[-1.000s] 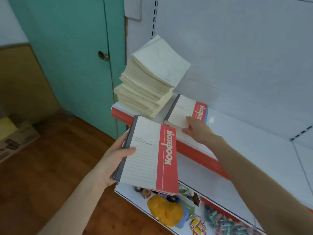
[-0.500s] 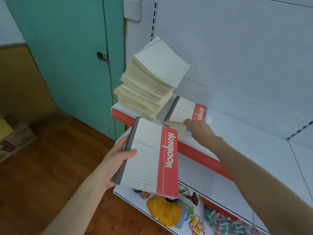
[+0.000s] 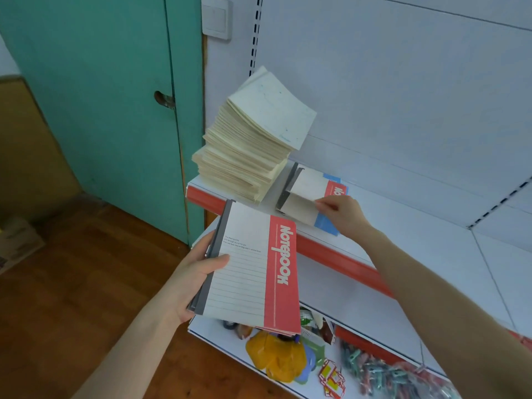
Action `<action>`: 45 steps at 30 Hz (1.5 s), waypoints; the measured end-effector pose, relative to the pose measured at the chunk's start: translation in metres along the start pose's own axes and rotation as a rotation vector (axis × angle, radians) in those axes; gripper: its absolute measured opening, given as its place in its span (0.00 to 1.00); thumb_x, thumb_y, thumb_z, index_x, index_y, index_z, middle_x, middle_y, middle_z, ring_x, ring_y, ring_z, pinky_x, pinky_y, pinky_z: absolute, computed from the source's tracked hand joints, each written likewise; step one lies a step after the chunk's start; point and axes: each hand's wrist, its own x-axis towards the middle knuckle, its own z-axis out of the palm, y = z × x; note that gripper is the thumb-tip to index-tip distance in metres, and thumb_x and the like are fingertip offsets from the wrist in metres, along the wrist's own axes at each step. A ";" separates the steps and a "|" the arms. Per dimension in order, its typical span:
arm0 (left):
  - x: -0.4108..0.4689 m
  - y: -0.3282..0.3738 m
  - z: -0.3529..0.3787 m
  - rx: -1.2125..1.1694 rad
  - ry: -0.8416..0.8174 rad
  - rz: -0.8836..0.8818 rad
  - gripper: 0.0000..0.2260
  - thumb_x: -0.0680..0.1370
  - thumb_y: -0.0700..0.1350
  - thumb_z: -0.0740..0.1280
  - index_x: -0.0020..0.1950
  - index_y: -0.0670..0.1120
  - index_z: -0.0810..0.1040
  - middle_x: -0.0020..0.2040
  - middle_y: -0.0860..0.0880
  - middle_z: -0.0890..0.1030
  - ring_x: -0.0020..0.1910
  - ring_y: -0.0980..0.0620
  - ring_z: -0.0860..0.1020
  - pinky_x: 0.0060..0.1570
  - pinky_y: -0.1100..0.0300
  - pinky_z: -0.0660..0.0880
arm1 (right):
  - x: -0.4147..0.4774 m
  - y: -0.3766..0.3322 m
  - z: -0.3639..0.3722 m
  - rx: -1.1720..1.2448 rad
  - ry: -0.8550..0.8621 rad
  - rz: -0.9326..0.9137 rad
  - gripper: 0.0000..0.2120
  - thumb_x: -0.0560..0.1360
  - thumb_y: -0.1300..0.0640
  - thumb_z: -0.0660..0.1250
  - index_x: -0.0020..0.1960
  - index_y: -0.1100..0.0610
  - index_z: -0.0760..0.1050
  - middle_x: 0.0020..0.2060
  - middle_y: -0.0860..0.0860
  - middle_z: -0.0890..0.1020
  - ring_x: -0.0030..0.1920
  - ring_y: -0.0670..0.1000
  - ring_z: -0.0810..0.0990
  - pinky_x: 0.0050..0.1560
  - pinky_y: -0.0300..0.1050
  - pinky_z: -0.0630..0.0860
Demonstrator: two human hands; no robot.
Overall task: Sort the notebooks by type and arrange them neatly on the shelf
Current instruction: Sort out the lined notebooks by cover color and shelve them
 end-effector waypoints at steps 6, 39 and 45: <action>0.002 -0.001 0.009 -0.039 -0.069 0.019 0.14 0.78 0.47 0.62 0.60 0.65 0.71 0.49 0.54 0.83 0.50 0.50 0.81 0.46 0.47 0.78 | -0.048 -0.026 -0.015 0.017 0.197 -0.069 0.12 0.79 0.58 0.60 0.55 0.62 0.79 0.41 0.52 0.80 0.38 0.49 0.76 0.39 0.26 0.68; -0.048 -0.049 0.500 0.022 -0.563 0.164 0.15 0.79 0.42 0.61 0.61 0.60 0.69 0.52 0.56 0.79 0.49 0.56 0.78 0.40 0.58 0.75 | -0.320 0.262 -0.227 0.586 0.599 0.614 0.13 0.79 0.55 0.61 0.63 0.54 0.70 0.48 0.50 0.82 0.44 0.49 0.83 0.44 0.43 0.81; -0.049 -0.065 0.600 0.166 -0.685 0.250 0.14 0.78 0.40 0.62 0.51 0.62 0.72 0.50 0.56 0.80 0.49 0.55 0.79 0.41 0.60 0.75 | -0.356 0.331 -0.269 0.514 0.781 0.696 0.12 0.78 0.56 0.62 0.62 0.52 0.71 0.46 0.47 0.81 0.44 0.49 0.82 0.47 0.46 0.81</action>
